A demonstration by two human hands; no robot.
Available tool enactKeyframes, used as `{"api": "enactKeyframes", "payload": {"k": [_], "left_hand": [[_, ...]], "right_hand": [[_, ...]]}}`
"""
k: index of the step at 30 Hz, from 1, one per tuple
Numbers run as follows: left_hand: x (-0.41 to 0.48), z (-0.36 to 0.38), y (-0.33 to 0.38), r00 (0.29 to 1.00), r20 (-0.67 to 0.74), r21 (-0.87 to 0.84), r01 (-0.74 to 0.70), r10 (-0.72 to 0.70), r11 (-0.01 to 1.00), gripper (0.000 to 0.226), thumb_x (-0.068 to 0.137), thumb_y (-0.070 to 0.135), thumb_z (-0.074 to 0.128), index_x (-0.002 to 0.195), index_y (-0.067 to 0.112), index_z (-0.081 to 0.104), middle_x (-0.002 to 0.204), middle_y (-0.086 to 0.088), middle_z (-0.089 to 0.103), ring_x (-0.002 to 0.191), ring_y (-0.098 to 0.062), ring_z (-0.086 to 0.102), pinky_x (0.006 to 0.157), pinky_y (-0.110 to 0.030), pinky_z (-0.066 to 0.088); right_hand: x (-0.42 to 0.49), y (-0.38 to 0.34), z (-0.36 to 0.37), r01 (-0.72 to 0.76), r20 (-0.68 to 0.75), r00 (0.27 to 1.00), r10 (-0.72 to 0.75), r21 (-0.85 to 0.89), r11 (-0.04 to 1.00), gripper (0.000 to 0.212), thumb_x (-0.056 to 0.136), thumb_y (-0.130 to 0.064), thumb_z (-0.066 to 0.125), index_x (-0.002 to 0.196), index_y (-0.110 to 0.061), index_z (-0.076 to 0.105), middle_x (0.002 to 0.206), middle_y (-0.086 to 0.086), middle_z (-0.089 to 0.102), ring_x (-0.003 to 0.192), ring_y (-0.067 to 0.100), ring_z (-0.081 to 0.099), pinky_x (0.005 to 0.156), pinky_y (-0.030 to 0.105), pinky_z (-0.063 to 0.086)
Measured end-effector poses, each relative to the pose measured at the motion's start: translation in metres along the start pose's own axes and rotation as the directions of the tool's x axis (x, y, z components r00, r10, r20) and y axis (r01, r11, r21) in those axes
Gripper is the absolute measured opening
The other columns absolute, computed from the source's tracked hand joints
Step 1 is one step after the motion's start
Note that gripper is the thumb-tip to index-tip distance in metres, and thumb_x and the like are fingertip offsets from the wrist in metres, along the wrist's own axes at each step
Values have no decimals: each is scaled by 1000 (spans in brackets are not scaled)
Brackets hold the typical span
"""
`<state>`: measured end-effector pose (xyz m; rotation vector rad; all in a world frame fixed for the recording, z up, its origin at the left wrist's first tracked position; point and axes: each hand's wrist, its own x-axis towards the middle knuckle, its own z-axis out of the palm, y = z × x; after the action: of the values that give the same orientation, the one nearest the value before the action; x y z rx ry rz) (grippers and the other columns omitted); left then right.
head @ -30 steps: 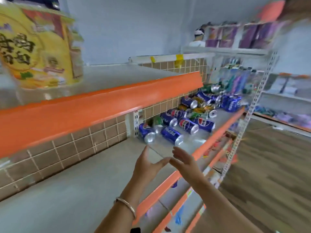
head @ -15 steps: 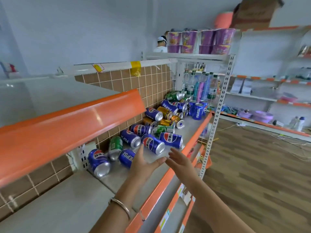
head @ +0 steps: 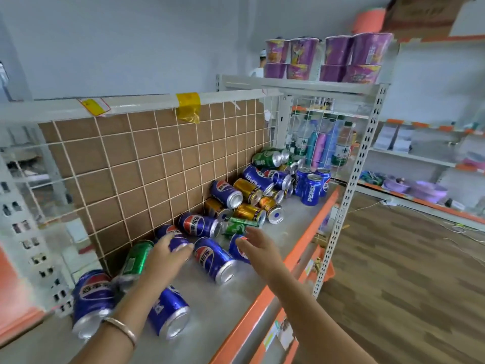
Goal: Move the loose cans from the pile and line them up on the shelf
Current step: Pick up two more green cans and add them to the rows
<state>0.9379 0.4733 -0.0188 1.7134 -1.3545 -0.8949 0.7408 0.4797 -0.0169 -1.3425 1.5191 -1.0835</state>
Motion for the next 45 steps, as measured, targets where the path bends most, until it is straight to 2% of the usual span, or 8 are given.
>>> {"api": "enactKeyframes", "payload": {"k": [6,14,22,27,35,38,41,45], "left_hand": [[41,-26,-25,962,-233,177,183,-140,967,55,88,20,61,136,2,43,134,-21,51,120,-35,50,96,-38,39],[79,-34,-55,919,-145,468,389,-366,793,51,70,37,75,111,9,62,109,-10,67,92,-21,61,78,-25,46],[76,-30,-45,863,-269,529,503,-428,684,65,61,53,75,110,14,57,103,-4,63,89,-19,59,79,-26,48],[70,-31,-47,854,-304,371,515,-423,773,58,61,51,79,98,9,64,84,-4,62,73,-18,58,66,-27,43],[54,-19,-5,855,-411,-108,300,-317,948,36,75,39,75,93,10,63,80,-8,65,69,-19,61,57,-24,43],[51,-3,21,888,-266,-559,176,-376,811,38,78,31,72,104,4,62,88,-11,70,76,-23,68,63,-28,51],[42,14,40,930,-146,-769,108,-338,631,41,84,34,61,113,6,61,102,-17,70,91,-30,66,87,-41,51],[20,28,50,970,-89,-858,40,-227,511,35,90,31,44,104,6,65,91,-14,68,79,-24,65,71,-33,54]], "right_hand": [[76,-6,-7,50,53,998,-29,-445,894,37,89,-20,55,125,-10,55,121,10,61,109,25,57,92,36,47],[158,1,-8,142,282,949,143,-785,603,44,87,-36,58,122,-9,53,119,10,59,108,27,56,90,34,46],[185,19,0,251,334,936,108,-852,460,51,73,-56,67,110,-21,56,105,2,59,101,21,55,89,38,50],[190,22,-1,277,320,947,30,-860,429,49,70,-61,66,100,-24,57,96,-3,59,98,20,53,93,45,44],[187,-1,-29,192,321,946,-34,-475,859,47,75,-61,66,93,-19,60,82,-3,67,74,10,63,62,28,51],[168,-26,-27,63,429,903,-4,-122,991,48,79,-49,68,109,-12,61,92,3,71,80,16,69,68,29,55],[146,-40,-15,-231,553,829,81,208,950,34,82,-36,69,104,-12,61,89,8,75,86,25,71,86,42,55],[117,-45,4,-427,695,716,73,352,833,23,88,-32,60,98,-12,61,79,9,75,80,26,70,74,38,55]]}}
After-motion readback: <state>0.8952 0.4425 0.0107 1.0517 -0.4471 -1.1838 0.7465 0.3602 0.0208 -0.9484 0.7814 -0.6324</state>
